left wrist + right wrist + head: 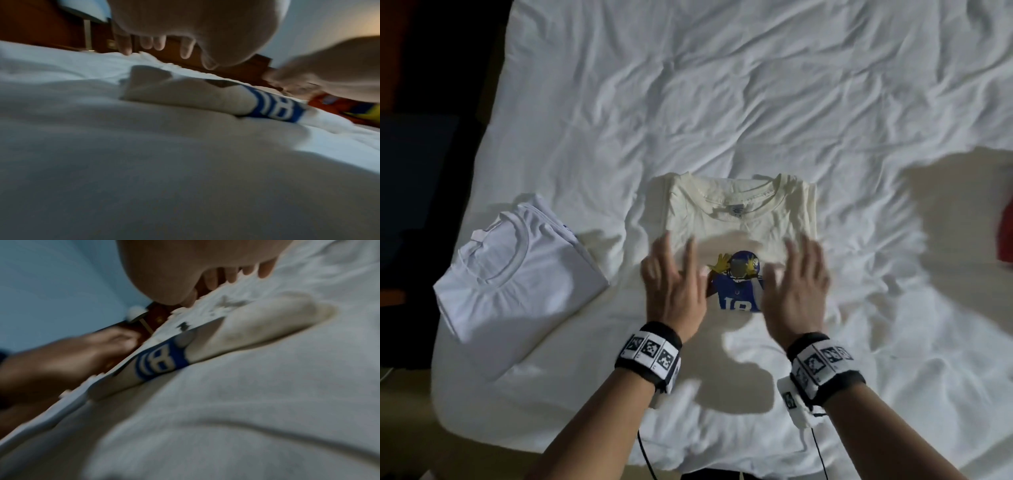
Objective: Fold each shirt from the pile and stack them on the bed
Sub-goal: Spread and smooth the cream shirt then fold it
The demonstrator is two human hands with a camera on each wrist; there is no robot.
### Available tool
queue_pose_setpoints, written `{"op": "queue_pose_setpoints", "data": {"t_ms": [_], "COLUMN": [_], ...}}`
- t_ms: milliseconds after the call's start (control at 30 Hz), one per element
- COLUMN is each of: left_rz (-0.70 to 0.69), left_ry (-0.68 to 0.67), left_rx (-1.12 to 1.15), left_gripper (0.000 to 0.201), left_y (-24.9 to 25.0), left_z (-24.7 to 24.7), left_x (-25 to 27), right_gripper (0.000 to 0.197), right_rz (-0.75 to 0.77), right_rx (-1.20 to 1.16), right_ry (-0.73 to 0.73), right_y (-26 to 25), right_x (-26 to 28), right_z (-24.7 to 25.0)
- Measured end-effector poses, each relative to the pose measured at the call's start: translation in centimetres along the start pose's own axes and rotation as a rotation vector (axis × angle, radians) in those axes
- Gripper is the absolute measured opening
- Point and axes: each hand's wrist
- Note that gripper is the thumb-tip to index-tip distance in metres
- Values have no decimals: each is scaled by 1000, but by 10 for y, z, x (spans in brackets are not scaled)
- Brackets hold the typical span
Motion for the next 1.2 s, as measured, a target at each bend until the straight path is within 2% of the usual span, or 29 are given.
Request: {"op": "queue_pose_setpoints", "data": {"t_ms": [67,133,167,233,333,400,433,533,600,733,867,933,1033,1067,1133,1200], "left_rz": [-178,-271,-266,-162,115,207,175,-98,-153,49,194,134,-85,-118,-65,65], "left_ry": [-194,-307,-336,-347,-265,-197,-171,-202,-254,-289,-248,-178,-237,-271,-295,-243], "left_rx": [-35,-75,-103,-149,-146,-146,-139,-94,-117,-135,-117,-104,-109,-131,-167,-172], "left_gripper": [67,72,74,75,75,77,77,74,73,72,73,76,76,75,74,75], "left_y": [5,-6,-16,-36,-54,-50,-42,-14,-10,-45,-58,-46,-23,-20,-26,-32], "left_z": [-13,-25,-28,-26,-15,-9,-7,-12,-22,-29,-11,-4,-14,-20,-31,-32], "left_x": [0,1,1,-1,-5,-12,-19,-39,-49,-62,-70,-79,-97,-101,-108,-110], "right_gripper": [59,61,61,62,64,69,70,68,67,65,68,72,71,71,68,66], "right_rz": [336,474,471,390,146,-16,-20,282,394,292,53,14,266,334,311,162], "right_rx": [122,216,230,249,285,268,265,297,319,318,300,280,291,284,253,178], "right_ry": [-133,-244,-270,-270,-303,-261,-218,-172,-219,-307,-301,-223,-182,-191,-214,-231], "right_y": [-11,0,10,31,52,49,43,19,16,52,75,64,35,30,32,44], "right_x": [4,2,-2,-11,-18,-24,-28,-39,-46,-65,-77,-83,-88,-90,-97,-102], "right_z": [-14,-31,-36,-41,-38,-31,-27,-21,-26,-32,-24,-19,-20,-23,-29,-32]}}
Point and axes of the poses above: each hand's wrist, its own x-axis away from the middle knuckle, its own z-axis out of the back of the hand, y = z × x, and after that the axes turned 12 degrees about x, right-handed
